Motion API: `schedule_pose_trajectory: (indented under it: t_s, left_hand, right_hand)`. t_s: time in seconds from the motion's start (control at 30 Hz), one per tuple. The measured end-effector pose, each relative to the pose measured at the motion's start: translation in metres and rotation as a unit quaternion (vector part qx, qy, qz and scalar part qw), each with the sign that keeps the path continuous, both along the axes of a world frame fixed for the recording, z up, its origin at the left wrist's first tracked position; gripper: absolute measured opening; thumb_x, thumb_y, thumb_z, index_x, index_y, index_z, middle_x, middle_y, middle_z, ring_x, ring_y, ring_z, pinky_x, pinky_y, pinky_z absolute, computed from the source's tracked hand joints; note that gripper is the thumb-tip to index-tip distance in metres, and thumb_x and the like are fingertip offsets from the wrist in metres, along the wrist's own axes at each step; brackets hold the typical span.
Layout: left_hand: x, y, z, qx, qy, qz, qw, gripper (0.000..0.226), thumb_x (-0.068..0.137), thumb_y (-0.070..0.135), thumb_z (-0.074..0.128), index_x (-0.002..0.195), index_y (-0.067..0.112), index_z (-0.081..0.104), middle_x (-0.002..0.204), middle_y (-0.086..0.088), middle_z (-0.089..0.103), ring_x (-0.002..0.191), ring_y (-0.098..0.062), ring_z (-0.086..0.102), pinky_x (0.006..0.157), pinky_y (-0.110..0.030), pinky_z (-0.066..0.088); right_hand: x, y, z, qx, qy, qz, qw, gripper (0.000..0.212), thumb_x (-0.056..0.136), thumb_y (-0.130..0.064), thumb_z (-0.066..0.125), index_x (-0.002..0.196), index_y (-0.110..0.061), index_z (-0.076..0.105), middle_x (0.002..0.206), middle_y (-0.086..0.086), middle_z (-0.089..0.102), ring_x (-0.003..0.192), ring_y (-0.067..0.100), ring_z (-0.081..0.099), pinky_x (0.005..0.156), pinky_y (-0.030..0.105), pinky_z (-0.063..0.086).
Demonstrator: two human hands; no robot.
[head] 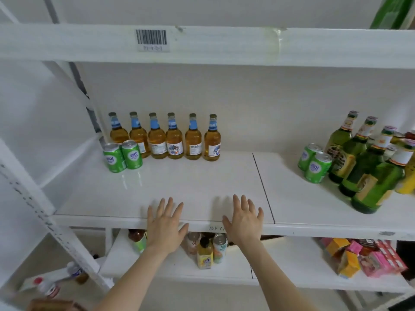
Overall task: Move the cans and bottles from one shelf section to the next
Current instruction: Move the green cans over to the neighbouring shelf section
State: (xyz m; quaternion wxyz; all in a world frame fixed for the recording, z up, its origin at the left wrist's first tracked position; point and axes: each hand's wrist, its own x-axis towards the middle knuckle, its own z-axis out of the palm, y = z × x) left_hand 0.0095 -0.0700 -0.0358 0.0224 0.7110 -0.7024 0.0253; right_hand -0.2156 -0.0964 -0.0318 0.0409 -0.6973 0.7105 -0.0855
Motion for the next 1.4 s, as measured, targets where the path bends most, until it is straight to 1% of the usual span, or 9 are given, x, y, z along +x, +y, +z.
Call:
schedule_pose_trajectory:
  t_s: [0.1,0.37,0.57,0.9,1.1,1.23,1.3,1.4]
  left_hand:
    - [0.03,-0.006,0.001,-0.005,0.003,0.014,1.0,0.067,0.097,0.061,0.03,0.156,0.033,0.018,0.166,-0.004,0.012,0.153,-0.028,0.004,0.12,-0.055,0.005]
    - [0.116,-0.049,0.019,-0.018,-0.008,0.04,0.999,0.068,0.098,0.06,0.027,0.158,0.032,0.011,0.167,-0.004,0.006,0.154,-0.027,0.0,0.122,-0.056,0.004]
    - [0.191,-0.066,0.017,-0.018,-0.005,0.052,0.999,0.069,0.097,0.062,0.027,0.157,0.032,0.012,0.167,-0.005,0.007,0.153,-0.028,0.001,0.121,-0.057,0.005]
    - [0.324,-0.1,0.02,-0.026,-0.023,-0.001,0.999,0.068,0.098,0.059,0.03,0.157,0.027,0.016,0.166,-0.007,0.011,0.153,-0.029,0.008,0.122,-0.052,0.01]
    - [0.352,-0.133,0.013,-0.034,-0.012,-0.026,0.999,0.071,0.097,0.059,0.032,0.157,0.024,0.016,0.166,-0.008,0.014,0.153,-0.028,0.011,0.122,-0.049,0.01]
    - [0.349,-0.164,0.006,-0.058,0.017,-0.03,0.998,0.074,0.096,0.058,0.038,0.156,0.018,0.02,0.164,-0.009,0.021,0.152,-0.027,0.015,0.122,-0.046,0.012]
    - [0.344,-0.177,0.001,-0.071,0.034,-0.027,0.997,0.076,0.094,0.058,0.043,0.154,0.015,0.025,0.16,-0.009,0.03,0.15,-0.027,0.022,0.121,-0.045,0.016]
    - [0.338,-0.195,-0.006,-0.104,0.1,-0.026,0.989,0.079,0.089,0.056,0.057,0.149,0.009,0.035,0.151,-0.011,0.045,0.141,-0.029,0.038,0.118,-0.047,0.026]
  right_hand:
    - [0.032,-0.012,0.0,-0.002,-0.001,0.012,1.0,0.075,0.097,-0.057,0.036,0.157,-0.022,0.008,0.166,0.006,0.013,0.152,0.026,0.011,0.12,0.053,0.011]
    - [0.123,-0.058,0.004,-0.014,0.008,0.031,0.999,0.076,0.097,-0.058,0.035,0.158,-0.022,0.008,0.166,0.006,0.013,0.152,0.025,0.01,0.12,0.055,0.008]
    - [0.195,-0.077,0.009,-0.012,0.012,0.036,0.999,0.075,0.097,-0.058,0.036,0.157,-0.023,0.008,0.166,0.005,0.013,0.153,0.025,0.01,0.12,0.055,0.007]
    - [0.314,-0.098,0.015,-0.022,-0.01,-0.001,1.0,0.076,0.096,-0.057,0.041,0.156,-0.022,0.011,0.165,0.006,0.017,0.151,0.026,0.014,0.119,0.055,0.01]
    - [0.35,-0.125,0.02,-0.03,-0.007,-0.007,0.999,0.077,0.095,-0.059,0.043,0.156,-0.023,0.013,0.165,0.005,0.019,0.151,0.026,0.017,0.119,0.055,0.011]
    - [0.358,-0.155,0.023,-0.036,-0.013,-0.003,0.999,0.079,0.093,-0.06,0.044,0.156,-0.023,0.014,0.164,0.005,0.021,0.15,0.026,0.02,0.119,0.054,0.013]
    - [0.36,-0.17,0.022,-0.045,-0.021,0.003,0.999,0.079,0.092,-0.059,0.047,0.155,-0.024,0.016,0.163,0.004,0.025,0.148,0.025,0.024,0.118,0.054,0.015]
    - [0.363,-0.19,0.02,-0.058,-0.044,0.012,0.997,0.079,0.089,-0.058,0.053,0.153,-0.024,0.02,0.157,0.0,0.035,0.143,0.024,0.033,0.117,0.053,0.02]
